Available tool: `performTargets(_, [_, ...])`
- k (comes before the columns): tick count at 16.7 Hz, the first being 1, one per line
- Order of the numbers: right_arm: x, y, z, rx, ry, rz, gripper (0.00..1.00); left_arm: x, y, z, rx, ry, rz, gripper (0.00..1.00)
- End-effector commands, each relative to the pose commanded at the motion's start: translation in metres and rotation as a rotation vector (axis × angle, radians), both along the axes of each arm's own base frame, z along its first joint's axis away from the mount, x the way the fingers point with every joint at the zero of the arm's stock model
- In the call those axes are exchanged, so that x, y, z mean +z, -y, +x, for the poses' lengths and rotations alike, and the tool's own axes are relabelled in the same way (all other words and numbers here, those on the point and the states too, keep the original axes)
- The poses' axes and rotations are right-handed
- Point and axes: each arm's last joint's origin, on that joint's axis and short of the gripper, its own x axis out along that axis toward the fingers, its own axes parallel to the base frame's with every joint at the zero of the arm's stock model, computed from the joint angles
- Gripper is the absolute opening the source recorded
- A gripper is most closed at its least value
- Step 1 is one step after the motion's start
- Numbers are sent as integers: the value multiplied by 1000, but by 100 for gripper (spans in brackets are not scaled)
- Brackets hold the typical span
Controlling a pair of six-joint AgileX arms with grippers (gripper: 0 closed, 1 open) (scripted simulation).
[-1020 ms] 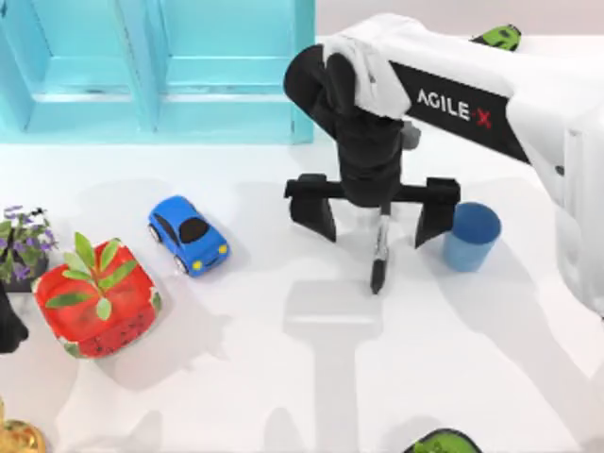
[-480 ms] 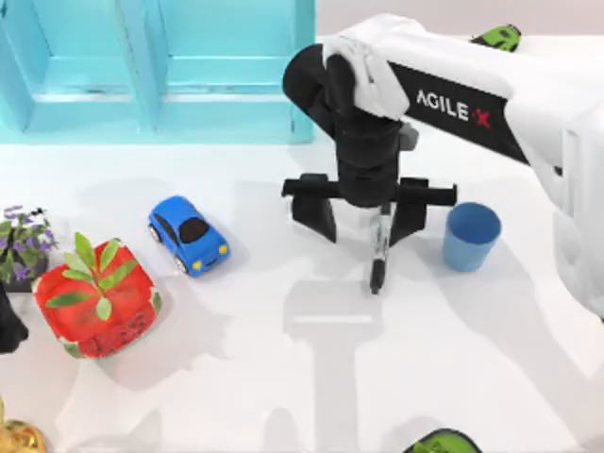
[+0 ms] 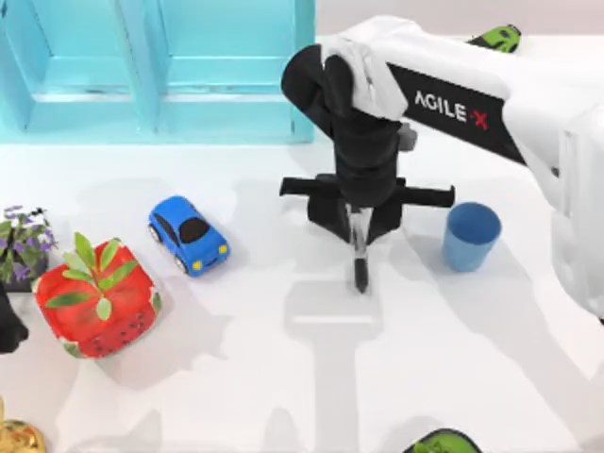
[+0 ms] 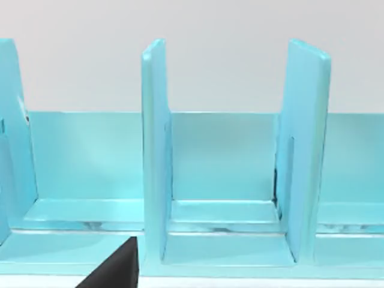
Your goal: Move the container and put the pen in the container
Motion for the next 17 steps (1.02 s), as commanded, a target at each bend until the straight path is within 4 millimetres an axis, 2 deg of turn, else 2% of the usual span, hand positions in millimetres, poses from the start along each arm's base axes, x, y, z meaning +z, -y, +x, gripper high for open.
performTargets(4, [0,0,0,0,0,0,0,0,0,0,0,0,0,100])
performTargets(5, [31,-9,1,-17,58,80,0,0,0,0,0,0,0,100])
performTargets(8, [41,-10,-8,-25,53,77,0,0,0,0,0,0,0,100])
performTargets(10, [62,-11,-25,-31,56,78,0,0,0,0,0,0,0,100])
performTargets(14, [117,-12,-73,-23,78,96,0,0,0,0,0,0,0,100])
performTargets(17, [131,-10,-98,-17,60,82,0,0,0,0,0,0,0,100])
